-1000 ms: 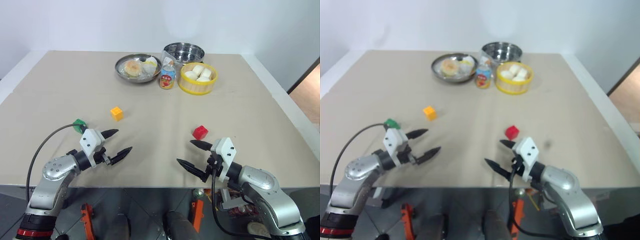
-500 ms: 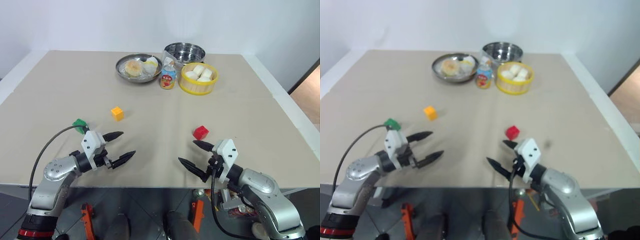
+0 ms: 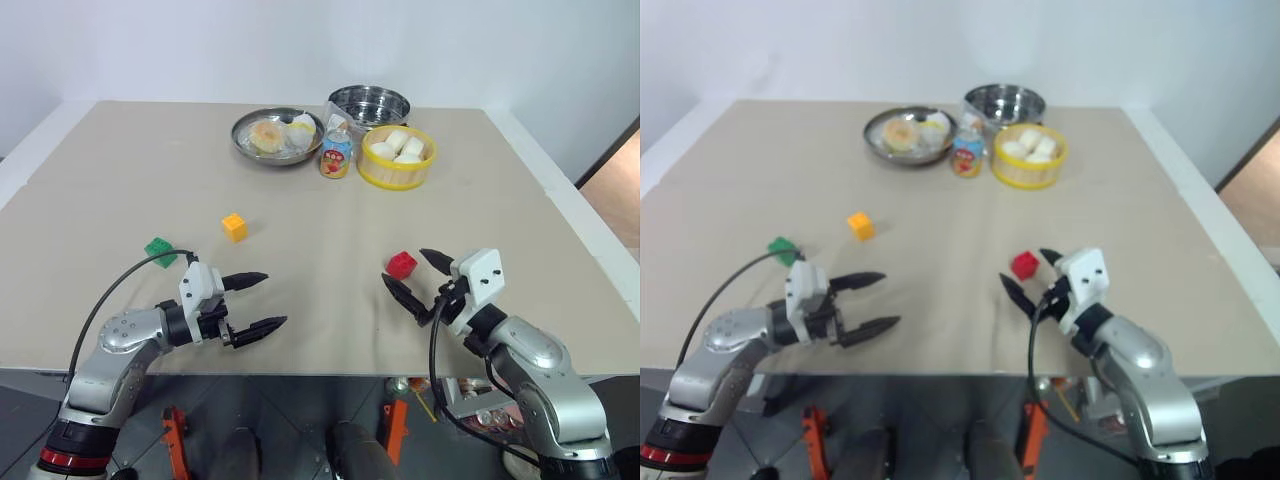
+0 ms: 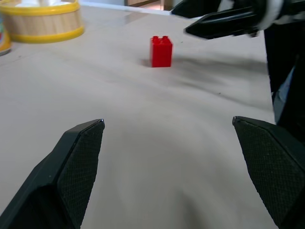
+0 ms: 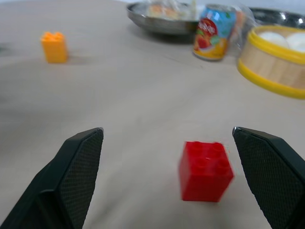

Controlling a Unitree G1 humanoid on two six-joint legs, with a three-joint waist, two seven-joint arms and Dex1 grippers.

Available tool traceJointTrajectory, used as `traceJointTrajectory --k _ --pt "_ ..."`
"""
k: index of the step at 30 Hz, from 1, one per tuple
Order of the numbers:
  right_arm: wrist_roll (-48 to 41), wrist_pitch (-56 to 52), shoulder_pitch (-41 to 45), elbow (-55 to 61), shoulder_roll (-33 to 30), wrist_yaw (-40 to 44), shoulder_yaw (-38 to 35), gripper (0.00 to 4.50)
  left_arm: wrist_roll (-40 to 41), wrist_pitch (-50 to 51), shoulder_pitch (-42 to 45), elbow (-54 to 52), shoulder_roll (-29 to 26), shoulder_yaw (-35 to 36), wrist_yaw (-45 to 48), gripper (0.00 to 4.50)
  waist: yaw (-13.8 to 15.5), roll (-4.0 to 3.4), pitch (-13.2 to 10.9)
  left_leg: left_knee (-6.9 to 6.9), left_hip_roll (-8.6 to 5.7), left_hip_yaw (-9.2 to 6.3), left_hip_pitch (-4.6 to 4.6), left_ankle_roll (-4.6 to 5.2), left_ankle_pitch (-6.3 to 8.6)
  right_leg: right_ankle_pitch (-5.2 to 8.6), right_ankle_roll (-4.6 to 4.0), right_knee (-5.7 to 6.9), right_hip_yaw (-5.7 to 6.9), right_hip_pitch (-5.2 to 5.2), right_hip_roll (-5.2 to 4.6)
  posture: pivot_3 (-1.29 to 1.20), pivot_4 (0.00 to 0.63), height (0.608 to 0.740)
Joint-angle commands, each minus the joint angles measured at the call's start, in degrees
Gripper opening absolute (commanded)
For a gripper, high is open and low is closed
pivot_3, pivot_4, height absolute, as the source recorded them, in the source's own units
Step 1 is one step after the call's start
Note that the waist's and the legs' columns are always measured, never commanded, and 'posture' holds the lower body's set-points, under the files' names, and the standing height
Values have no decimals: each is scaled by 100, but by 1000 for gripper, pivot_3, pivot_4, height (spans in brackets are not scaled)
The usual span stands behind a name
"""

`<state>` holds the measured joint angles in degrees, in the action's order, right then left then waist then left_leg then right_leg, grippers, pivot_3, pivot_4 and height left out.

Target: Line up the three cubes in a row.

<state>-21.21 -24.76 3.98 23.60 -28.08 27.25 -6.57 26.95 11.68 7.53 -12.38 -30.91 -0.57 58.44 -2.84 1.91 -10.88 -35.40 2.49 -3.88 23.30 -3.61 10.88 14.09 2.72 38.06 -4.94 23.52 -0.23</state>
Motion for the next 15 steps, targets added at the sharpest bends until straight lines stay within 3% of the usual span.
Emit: traceJointTrajectory --k 1,9,15 --pt "-136 -192 395 -204 65 -45 -91 4500 81 22 59 -264 -101 -82 173 4452 -1 -1 -1 1 0 0 0 0 0 0 0 0 0 1 1 0 150 740" --pt "-32 -576 1197 -1085 -63 100 -29 4500 73 25 -10 -461 -172 -160 252 4452 3 -2 -1 0 1 0 2 0 0 0 0 0 -1 1 3 0 150 740" --pt "93 -924 1324 -1336 -94 152 142 4500 49 19 -28 -545 -142 -148 120 4452 2 -3 -2 1 4 1 1 2 1 0 0 0 0 1 6 0 150 740"
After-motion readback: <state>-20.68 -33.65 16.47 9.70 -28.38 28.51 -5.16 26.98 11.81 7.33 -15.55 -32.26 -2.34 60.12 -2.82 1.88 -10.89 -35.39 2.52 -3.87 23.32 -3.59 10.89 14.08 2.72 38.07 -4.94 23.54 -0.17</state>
